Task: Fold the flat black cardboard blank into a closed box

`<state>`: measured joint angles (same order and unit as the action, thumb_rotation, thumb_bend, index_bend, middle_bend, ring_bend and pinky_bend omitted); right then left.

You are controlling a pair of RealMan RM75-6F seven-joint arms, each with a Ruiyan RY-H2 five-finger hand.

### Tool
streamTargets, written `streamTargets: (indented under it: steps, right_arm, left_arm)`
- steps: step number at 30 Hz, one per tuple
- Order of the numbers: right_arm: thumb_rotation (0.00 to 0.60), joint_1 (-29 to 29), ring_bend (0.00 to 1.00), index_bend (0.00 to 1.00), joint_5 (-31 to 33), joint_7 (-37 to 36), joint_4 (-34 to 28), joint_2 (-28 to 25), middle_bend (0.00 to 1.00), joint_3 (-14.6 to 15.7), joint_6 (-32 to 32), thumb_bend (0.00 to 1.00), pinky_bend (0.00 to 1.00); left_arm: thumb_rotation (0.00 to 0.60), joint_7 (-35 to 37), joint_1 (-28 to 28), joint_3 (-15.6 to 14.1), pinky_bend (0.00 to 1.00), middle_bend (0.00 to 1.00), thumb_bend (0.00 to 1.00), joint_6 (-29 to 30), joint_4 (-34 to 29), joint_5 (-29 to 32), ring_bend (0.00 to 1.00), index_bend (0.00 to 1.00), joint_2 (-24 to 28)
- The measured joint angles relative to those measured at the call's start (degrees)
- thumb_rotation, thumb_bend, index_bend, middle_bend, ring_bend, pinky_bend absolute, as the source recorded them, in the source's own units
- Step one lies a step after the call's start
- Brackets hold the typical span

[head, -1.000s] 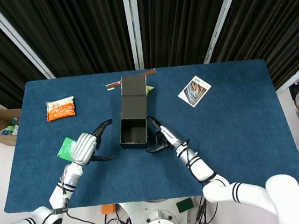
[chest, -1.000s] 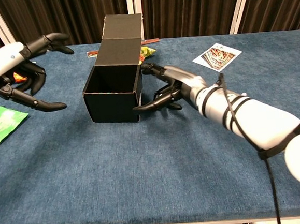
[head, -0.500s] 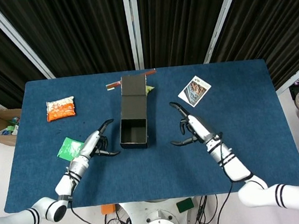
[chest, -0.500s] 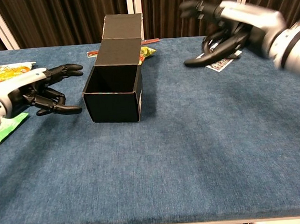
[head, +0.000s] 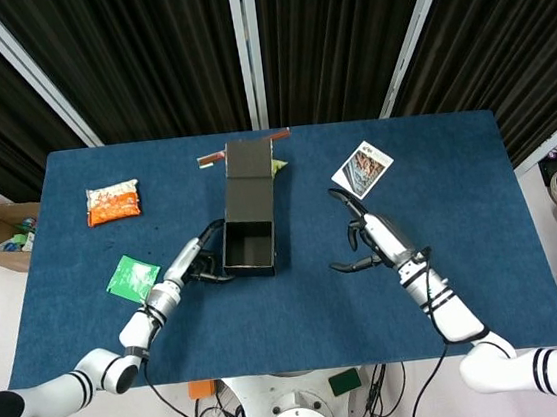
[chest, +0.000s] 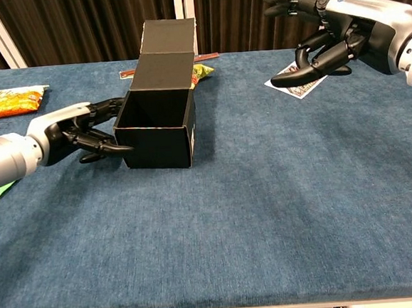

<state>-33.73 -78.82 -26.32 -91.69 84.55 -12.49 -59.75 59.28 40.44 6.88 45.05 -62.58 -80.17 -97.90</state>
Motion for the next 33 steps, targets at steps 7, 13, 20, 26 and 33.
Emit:
streamTargets:
  steps: [7, 13, 20, 26, 33]
  right_arm:
    - [0.600, 0.3, 0.66, 0.00, 0.5, -1.1, 1.2, 0.5, 0.07, 0.4, -0.1, 0.00, 1.00]
    - [0.600, 0.6, 0.66, 0.00, 2.2, -2.5, 1.5, 0.9, 0.11, 0.6, 0.8, 0.00, 1.00]
    - [0.600, -1.2, 0.66, 0.00, 13.1, -1.0, 1.5, 0.7, 0.15, -1.2, 7.8, 0.00, 1.00]
    - [0.600, -7.3, 0.66, 0.00, 27.1, 5.9, 3.9, 3.3, 0.15, -5.1, 13.4, 0.00, 1.00]
    - [0.600, -17.3, 0.67, 0.00, 38.7, 13.7, 9.4, 9.9, 0.15, -11.4, 15.7, 0.00, 1.00]
  left_arm:
    - [0.600, 6.3, 2.4, 0.0, 0.91, 0.04, 0.00, -0.9, 4.3, -2.7, 0.71, 0.00, -2.5]
    - [0.600, 9.1, 3.9, 0.8, 0.93, 0.40, 0.00, -3.1, 8.2, -1.7, 0.73, 0.39, -5.6]
    - [0.600, 3.3, 2.3, 1.9, 0.94, 0.56, 0.00, 2.6, 6.2, -0.8, 0.74, 0.55, -6.2]
    - [0.600, -1.4, 0.1, 1.5, 0.94, 0.55, 0.00, 7.3, -3.8, -1.9, 0.74, 0.55, -2.1]
    - [0.600, -6.6, -1.7, 0.4, 0.94, 0.54, 0.00, 10.2, -15.8, -3.2, 0.74, 0.54, 3.5]
